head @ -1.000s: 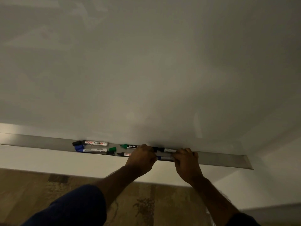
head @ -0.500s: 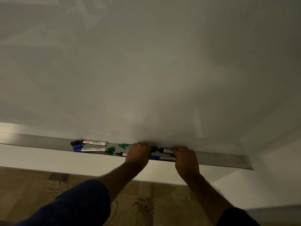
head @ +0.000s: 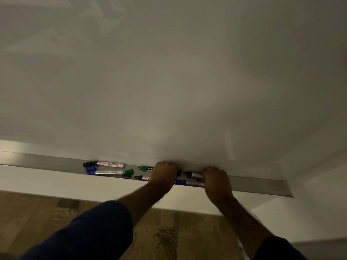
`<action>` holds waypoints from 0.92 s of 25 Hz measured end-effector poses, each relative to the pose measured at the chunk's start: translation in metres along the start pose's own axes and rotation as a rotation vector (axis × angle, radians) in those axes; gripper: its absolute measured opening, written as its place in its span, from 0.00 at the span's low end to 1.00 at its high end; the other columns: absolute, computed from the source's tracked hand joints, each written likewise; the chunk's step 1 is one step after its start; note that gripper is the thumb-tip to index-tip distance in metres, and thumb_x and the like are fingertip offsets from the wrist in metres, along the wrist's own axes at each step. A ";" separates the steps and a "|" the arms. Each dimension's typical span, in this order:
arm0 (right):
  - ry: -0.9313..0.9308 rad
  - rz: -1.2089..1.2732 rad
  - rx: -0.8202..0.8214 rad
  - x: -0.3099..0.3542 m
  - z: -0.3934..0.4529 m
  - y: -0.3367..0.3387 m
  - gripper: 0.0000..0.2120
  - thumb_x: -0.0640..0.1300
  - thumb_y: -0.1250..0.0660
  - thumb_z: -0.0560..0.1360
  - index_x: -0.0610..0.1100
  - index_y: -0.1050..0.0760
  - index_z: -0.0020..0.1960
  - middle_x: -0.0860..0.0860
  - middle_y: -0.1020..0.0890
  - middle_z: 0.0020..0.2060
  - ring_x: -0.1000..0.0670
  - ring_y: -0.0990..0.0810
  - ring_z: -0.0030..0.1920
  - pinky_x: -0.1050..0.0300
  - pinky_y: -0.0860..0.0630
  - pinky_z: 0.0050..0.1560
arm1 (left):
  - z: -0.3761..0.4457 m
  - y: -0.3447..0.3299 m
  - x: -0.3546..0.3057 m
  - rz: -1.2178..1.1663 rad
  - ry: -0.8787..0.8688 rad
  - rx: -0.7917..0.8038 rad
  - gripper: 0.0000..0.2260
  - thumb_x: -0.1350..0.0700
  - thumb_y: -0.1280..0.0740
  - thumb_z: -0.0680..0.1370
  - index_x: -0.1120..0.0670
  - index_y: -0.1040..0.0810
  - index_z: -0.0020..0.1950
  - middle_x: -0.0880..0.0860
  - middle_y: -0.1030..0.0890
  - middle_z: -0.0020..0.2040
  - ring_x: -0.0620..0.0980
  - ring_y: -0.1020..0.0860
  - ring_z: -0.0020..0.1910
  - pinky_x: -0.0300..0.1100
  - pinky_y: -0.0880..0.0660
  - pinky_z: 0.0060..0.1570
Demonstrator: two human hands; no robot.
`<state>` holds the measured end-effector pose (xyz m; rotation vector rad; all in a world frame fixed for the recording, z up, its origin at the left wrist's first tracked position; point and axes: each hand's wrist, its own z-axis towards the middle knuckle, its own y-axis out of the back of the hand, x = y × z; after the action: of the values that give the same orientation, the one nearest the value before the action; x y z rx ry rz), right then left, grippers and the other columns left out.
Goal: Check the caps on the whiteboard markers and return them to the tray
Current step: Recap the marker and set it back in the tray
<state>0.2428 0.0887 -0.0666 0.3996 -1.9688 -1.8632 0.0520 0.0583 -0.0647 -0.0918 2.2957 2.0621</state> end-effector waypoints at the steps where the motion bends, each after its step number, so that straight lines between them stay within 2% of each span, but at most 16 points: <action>1: -0.006 0.003 -0.022 -0.001 -0.002 0.002 0.07 0.35 0.38 0.73 0.43 0.22 0.46 0.45 0.19 0.46 0.41 0.23 0.49 0.49 0.29 0.49 | -0.001 -0.001 0.002 -0.002 -0.006 -0.012 0.06 0.56 0.37 0.76 0.54 0.20 0.45 0.55 0.17 0.44 0.54 0.20 0.41 0.47 0.26 0.45; 4: -0.011 -0.033 -0.093 -0.003 -0.007 0.012 0.06 0.37 0.33 0.72 0.45 0.22 0.47 0.48 0.19 0.45 0.43 0.23 0.50 0.50 0.28 0.49 | -0.005 -0.002 0.008 -0.081 -0.017 -0.085 0.08 0.51 0.37 0.77 0.53 0.21 0.44 0.53 0.18 0.42 0.49 0.26 0.36 0.43 0.30 0.42; 6: -0.013 -0.039 -0.143 -0.004 -0.011 0.022 0.08 0.38 0.30 0.71 0.45 0.22 0.49 0.48 0.19 0.46 0.44 0.23 0.51 0.50 0.28 0.49 | -0.009 0.002 0.013 -0.144 -0.047 -0.160 0.08 0.48 0.37 0.76 0.51 0.22 0.45 0.50 0.19 0.42 0.46 0.28 0.37 0.40 0.32 0.42; 10: 0.010 0.033 -0.246 0.000 -0.017 0.054 0.10 0.36 0.28 0.69 0.44 0.22 0.50 0.48 0.17 0.45 0.44 0.21 0.49 0.48 0.27 0.51 | -0.021 0.036 0.021 -0.237 -0.117 -0.261 0.07 0.50 0.35 0.75 0.52 0.21 0.48 0.50 0.19 0.46 0.46 0.24 0.38 0.39 0.27 0.41; 14: 0.047 0.136 -0.362 0.014 -0.023 0.102 0.04 0.40 0.32 0.75 0.45 0.23 0.49 0.49 0.18 0.38 0.46 0.20 0.41 0.50 0.30 0.51 | -0.042 0.086 0.030 -0.395 -0.150 -0.361 0.08 0.53 0.29 0.73 0.52 0.19 0.51 0.49 0.17 0.47 0.42 0.26 0.35 0.32 0.32 0.36; 18: 0.125 0.280 -0.489 0.032 -0.034 0.152 0.05 0.38 0.32 0.75 0.43 0.23 0.51 0.48 0.19 0.38 0.47 0.22 0.38 0.53 0.33 0.47 | -0.068 0.139 0.038 -0.617 -0.137 -0.451 0.17 0.55 0.24 0.69 0.51 0.20 0.56 0.45 0.19 0.45 0.41 0.24 0.32 0.29 0.28 0.36; 21: 0.225 0.370 -0.514 0.048 -0.042 0.186 0.08 0.38 0.33 0.76 0.42 0.23 0.54 0.47 0.19 0.42 0.48 0.23 0.39 0.50 0.26 0.43 | -0.086 0.173 0.043 -0.728 -0.137 -0.521 0.14 0.55 0.23 0.67 0.50 0.17 0.52 0.46 0.19 0.44 0.45 0.22 0.33 0.33 0.24 0.36; 23: 0.269 0.418 -0.543 0.060 -0.047 0.205 0.09 0.39 0.35 0.77 0.41 0.23 0.56 0.47 0.19 0.43 0.48 0.23 0.40 0.46 0.23 0.41 | -0.097 0.193 0.049 -0.779 -0.143 -0.556 0.11 0.54 0.23 0.67 0.47 0.17 0.48 0.44 0.19 0.43 0.47 0.21 0.35 0.32 0.25 0.37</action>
<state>0.2255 0.0341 0.1447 0.0595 -1.1928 -1.8500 -0.0122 -0.0182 0.1327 -0.6998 1.2274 2.0570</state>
